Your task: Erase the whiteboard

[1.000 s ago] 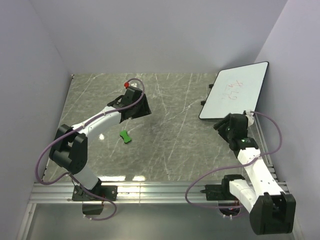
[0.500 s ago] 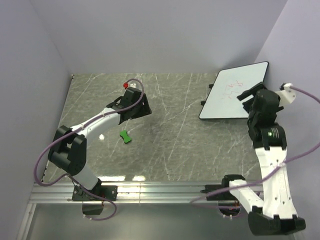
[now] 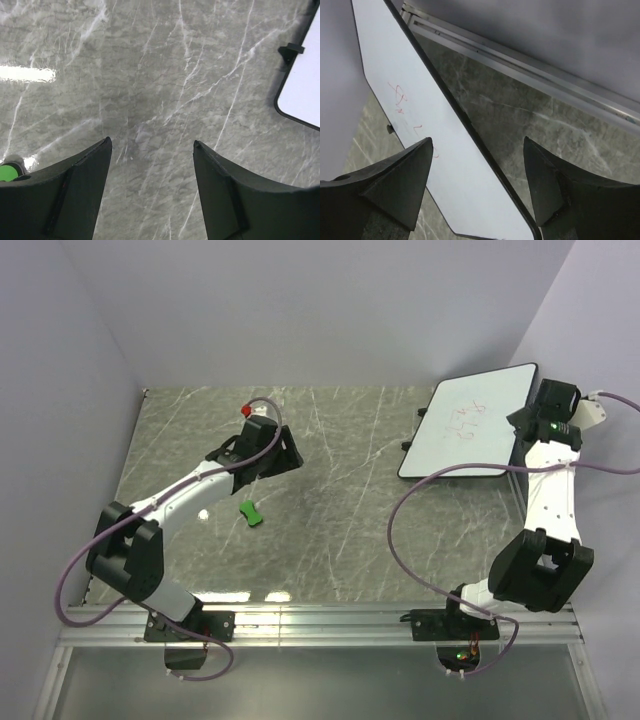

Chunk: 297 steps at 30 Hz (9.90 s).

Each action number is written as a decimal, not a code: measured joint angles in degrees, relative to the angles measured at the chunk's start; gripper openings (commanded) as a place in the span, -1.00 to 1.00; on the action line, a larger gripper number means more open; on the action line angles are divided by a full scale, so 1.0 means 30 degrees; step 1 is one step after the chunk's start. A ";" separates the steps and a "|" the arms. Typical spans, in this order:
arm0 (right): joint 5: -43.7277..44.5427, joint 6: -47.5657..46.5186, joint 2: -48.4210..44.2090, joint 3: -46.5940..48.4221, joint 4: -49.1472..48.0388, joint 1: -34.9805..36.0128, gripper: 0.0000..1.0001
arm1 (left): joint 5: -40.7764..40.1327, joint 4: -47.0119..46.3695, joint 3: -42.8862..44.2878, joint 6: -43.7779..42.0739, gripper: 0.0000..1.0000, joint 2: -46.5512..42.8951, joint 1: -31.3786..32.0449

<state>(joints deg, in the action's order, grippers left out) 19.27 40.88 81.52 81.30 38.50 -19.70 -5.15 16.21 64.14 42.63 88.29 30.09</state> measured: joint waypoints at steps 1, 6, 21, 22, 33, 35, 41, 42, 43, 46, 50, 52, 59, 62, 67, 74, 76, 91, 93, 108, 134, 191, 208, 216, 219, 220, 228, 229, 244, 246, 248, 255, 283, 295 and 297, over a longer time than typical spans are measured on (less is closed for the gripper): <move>-0.0357 -0.0066 0.0153 -0.0095 -0.0168 -0.0197 0.59 | 0.0000 -0.0022 -0.0102 0.0000 0.46 -0.0197 0.0000; -0.1355 -0.0561 0.0197 -0.0401 -0.1297 -0.0656 0.58 | -0.0080 -0.0146 -0.0430 -0.0022 0.45 -0.0699 0.0000; -0.5093 -0.0546 0.0714 -0.3716 -0.6353 -0.1020 0.25 | -0.0109 -0.0736 -0.0736 -0.0080 0.41 -0.0474 -0.0051; -0.5217 -0.0510 0.0758 -0.3716 -0.6484 -0.1027 0.08 | -0.0109 -0.0729 -0.0736 -0.0109 0.41 -0.0444 -0.0080; -0.7737 -0.0678 0.1115 -0.3781 -0.9012 -0.1056 -1.00 | -0.0109 -0.0678 -0.0736 -0.0525 0.39 0.0066 -0.0532; -0.8000 -0.0663 0.1115 -0.3963 -0.9493 -0.1005 -1.00 | -0.0117 -0.0692 -0.0736 -0.0546 0.38 0.0095 -0.0634; -0.8779 -0.0685 0.0459 -0.5690 -1.1162 -0.1260 -1.00 | -0.0262 -0.0721 -0.0736 -0.0561 0.38 0.0233 -0.0750; -0.8808 -0.0692 0.0168 -0.6215 -1.1482 -0.1209 -1.00 | -0.0270 -0.0721 -0.0736 -0.0561 0.37 0.0233 -0.0758; -0.8816 -0.0678 -0.0117 -0.6601 -1.1686 -0.1166 -1.00 | -0.0284 -0.0736 -0.0736 -0.0561 0.37 0.0233 -0.0765; -0.8561 -0.0517 -0.1144 -0.7919 -1.2203 -0.0699 -1.00 | -0.0401 -0.0758 -0.0736 -0.0554 0.36 0.0233 -0.0794; -0.7490 -0.0452 -0.2623 -0.9034 -1.2364 0.0765 -1.00 | -0.0568 -0.0794 -0.0736 -0.0510 0.36 0.0233 -0.0838; -0.7366 -0.0532 -0.3453 -0.9442 -1.2109 0.1996 -1.00 | -0.0670 -0.0852 -0.0736 -0.0503 0.36 0.0233 -0.0838; -0.9530 -0.0809 -0.5158 -1.0389 -1.0892 0.5129 -1.00 | -0.0831 -0.0889 -0.0736 -0.0517 0.34 0.0233 -0.0838; -1.0673 -0.0736 -0.5785 -1.0885 -1.0622 0.5697 -1.00 | -0.0889 -0.0874 -0.0729 -0.0517 0.34 0.0233 -0.0838; -1.2641 -0.0168 -0.6841 -1.2050 -1.0958 0.5938 -1.00 | -0.0969 -0.0852 -0.0729 -0.0517 0.33 0.0233 -0.0838; -1.5985 0.0233 -0.7023 -1.2976 -1.1417 0.6987 -1.00 | -0.1239 -0.0576 -0.0729 -0.0510 0.31 0.0233 -0.0838; -1.7041 0.0211 -0.7067 -1.3063 -1.1366 0.7271 -1.00 | -0.1253 -0.0561 -0.0729 -0.0510 0.31 0.0233 -0.0838; -2.2870 0.0036 -1.1089 -1.3005 -0.4976 0.8255 -1.00 | -0.1260 0.0131 0.0036 -0.0474 0.25 0.0233 -0.0838; -2.3088 -0.0532 -1.1249 -1.2072 -0.3206 0.8327 -1.00 | -0.1260 0.0291 0.0080 -0.0459 0.24 0.0233 -0.0838; -1.5147 -0.2011 -0.6426 -0.2477 -0.0954 0.8393 -1.00 | -0.1807 0.2514 0.0372 -0.0670 0.55 -0.2725 -0.0882; -1.1679 -0.0612 0.0080 0.0350 -0.3701 1.1023 -1.00 | -0.1231 0.3162 -0.0481 -0.2994 0.59 -0.5224 -0.4153; -1.1723 -0.1166 0.5785 0.2426 -0.7825 1.0105 -1.00 | 0.3687 0.2484 2.0524 -0.4277 0.85 1.8804 -0.4750; -1.1613 -0.1275 0.5129 0.1013 -0.8473 0.9901 -1.00 | 1.0032 -0.7825 1.0965 0.0838 0.07 1.5810 -0.4422; -1.1584 -0.1297 0.4663 0.0095 -0.9012 0.9843 -1.00 | 1.1468 -1.1402 0.8830 0.2106 -0.24 1.5540 -0.4605; -1.1584 -0.1319 0.4248 -0.0474 -0.9114 0.9836 -1.00 | 1.1497 -1.1883 0.7898 0.1938 -0.29 1.5125 -0.4605; -1.1591 -0.1326 0.4000 -0.0758 -0.9151 0.9836 -1.00 | 1.1570 -1.1978 0.7497 0.1785 -0.31 1.4877 -0.4605; -1.1803 -0.1457 0.0940 -0.3993 -0.8961 0.9843 -1.00 | 1.2815 -1.2626 0.3643 0.1093 -0.36 1.2655 -0.4408; -1.1868 -0.1530 0.0495 -0.4350 -0.8837 0.9843 -1.00 | 1.2961 -1.2662 0.3067 0.1064 -0.36 1.2284 -0.4306; -1.3486 -0.3228 -0.5020 -0.6149 -0.4233 1.0280 -1.00 | 1.3449 -0.4408 -0.1800 -0.0947 0.05 0.4095 0.0415; -1.3172 -0.3249 -0.4860 -0.6579 -0.4495 1.0185 -1.00 | 1.3471 -0.3570 -0.1734 -0.1078 0.20 0.3410 0.0641; -1.2808 -0.3155 -0.4685 -0.6980 -0.4794 1.0098 -1.00 | 1.3194 -0.2834 -0.1581 -0.1107 0.24 0.3249 0.0597; -1.2575 -0.3075 -0.4102 -0.7191 -0.5967 1.0032 -1.00 | 1.0149 0.0933 -0.0474 -0.1596 0.58 0.2608 0.0372; -1.0222 -0.5748 -0.8029 -0.2973 -0.1188 1.0273 0.75 | -0.4408 0.9107 0.2965 0.0029 0.55 0.1851 -0.1865; -0.9289 -0.6076 -1.0134 -0.4036 0.0474 1.0273 0.75 | -0.4204 0.9857 0.1304 0.1785 0.45 0.2769 -0.1800; -0.9296 -0.6069 -1.0156 -0.4422 0.0517 1.0273 0.75 | -0.4197 0.9930 0.1180 0.1967 0.43 0.2834 -0.1763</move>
<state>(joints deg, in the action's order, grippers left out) -8.62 22.68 51.05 68.03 40.05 11.11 -17.74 46.00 67.68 48.53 96.79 24.80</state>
